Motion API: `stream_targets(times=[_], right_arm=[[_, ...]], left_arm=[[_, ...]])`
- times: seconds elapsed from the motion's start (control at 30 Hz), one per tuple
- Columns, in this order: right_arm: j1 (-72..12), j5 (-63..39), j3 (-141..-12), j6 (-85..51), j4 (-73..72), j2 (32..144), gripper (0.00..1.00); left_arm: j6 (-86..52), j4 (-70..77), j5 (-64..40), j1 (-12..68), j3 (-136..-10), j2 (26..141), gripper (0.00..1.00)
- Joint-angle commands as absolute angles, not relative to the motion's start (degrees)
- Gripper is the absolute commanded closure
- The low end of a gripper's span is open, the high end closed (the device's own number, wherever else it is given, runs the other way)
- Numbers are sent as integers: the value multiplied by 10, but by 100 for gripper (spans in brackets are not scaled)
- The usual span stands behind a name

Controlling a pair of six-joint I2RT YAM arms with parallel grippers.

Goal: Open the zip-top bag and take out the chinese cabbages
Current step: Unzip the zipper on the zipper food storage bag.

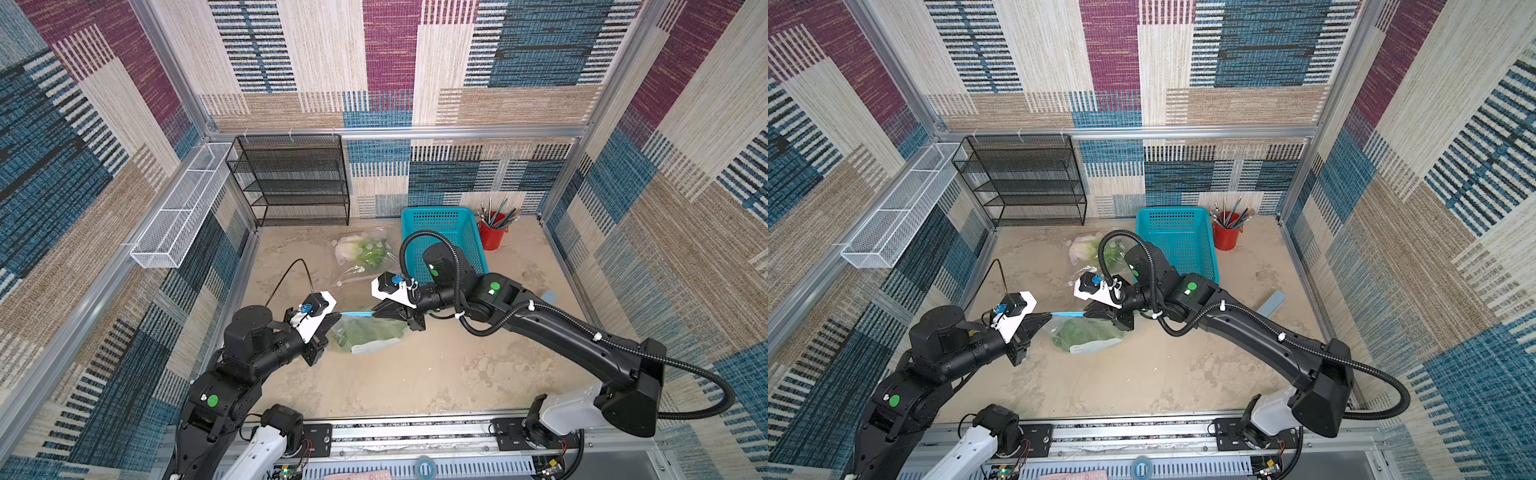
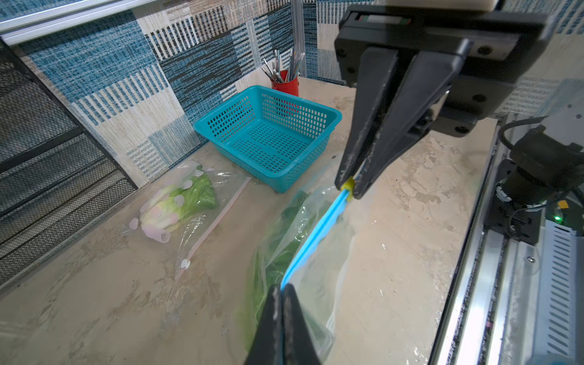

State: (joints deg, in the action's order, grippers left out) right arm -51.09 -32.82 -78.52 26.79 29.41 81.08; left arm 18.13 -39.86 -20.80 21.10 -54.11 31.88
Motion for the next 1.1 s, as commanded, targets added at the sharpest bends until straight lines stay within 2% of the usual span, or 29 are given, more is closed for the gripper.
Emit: stream_targets(times=[0.0,0.43,1.07], right_arm=[[-505,-285,-767,256,299,796,100],[-466,-244,-687,231,284,744,100],[-444,-197,-640,219,303,699,100]], left_arm=[[170,-396,-149,209,-537,315,100],[182,-408,-93,207,-539,304,100],[205,-427,-77,206,-548,302,100]])
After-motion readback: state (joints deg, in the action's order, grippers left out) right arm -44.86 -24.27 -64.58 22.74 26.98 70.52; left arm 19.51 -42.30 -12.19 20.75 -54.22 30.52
